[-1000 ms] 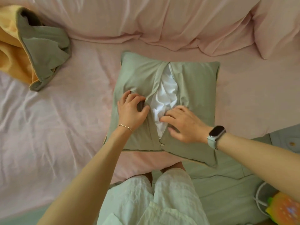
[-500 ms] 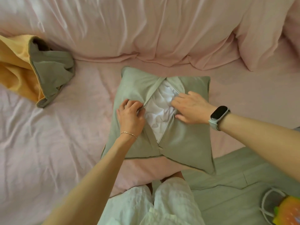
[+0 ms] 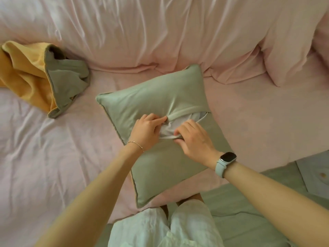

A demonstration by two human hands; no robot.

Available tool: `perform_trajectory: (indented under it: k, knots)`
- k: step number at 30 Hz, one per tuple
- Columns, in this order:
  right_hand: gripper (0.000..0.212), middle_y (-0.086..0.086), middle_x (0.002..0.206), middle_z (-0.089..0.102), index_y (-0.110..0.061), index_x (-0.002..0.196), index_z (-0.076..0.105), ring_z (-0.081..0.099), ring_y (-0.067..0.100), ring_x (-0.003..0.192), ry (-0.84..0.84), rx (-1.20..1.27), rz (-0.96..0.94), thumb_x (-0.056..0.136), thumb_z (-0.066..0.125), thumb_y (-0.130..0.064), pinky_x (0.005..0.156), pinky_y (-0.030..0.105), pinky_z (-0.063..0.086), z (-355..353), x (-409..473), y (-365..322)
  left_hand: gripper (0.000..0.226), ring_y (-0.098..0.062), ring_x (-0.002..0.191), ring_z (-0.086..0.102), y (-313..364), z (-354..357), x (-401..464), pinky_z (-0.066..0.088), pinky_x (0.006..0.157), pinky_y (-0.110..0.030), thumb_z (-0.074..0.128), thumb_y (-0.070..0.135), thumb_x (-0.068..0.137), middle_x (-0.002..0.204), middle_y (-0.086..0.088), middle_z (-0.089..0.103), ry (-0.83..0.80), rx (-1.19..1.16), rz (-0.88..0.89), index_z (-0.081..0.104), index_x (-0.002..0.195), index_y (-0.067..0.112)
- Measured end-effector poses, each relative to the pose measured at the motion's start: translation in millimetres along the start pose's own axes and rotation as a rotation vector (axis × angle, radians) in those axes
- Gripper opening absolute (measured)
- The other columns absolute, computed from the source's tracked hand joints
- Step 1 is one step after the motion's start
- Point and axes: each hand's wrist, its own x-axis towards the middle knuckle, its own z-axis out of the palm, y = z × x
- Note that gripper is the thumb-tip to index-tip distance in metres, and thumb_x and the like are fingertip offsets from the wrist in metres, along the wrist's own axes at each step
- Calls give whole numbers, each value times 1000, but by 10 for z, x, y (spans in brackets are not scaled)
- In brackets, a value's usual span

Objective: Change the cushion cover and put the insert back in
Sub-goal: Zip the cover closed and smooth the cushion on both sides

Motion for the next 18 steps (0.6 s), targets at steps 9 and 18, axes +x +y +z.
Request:
perform_trajectory:
  k: [9, 18]
  knots:
    - [53, 11, 134, 52, -10, 131, 49, 44, 28, 128, -142, -308, -105, 84, 43, -33, 101, 48, 37, 209, 472, 26, 33, -28, 111, 56, -259, 22, -294, 37, 94, -25, 60, 16, 80, 119, -7, 62, 59, -93, -110, 59, 112, 8]
    - [36, 12, 114, 66, -6, 102, 69, 62, 26, 105, -216, -381, -181, 74, 72, -28, 84, 44, 51, 459, 578, 100, 26, -22, 87, 45, -396, 272, -217, 33, 72, -31, 47, 30, 86, 85, -4, 64, 334, 405, 67, 62, 73, 14]
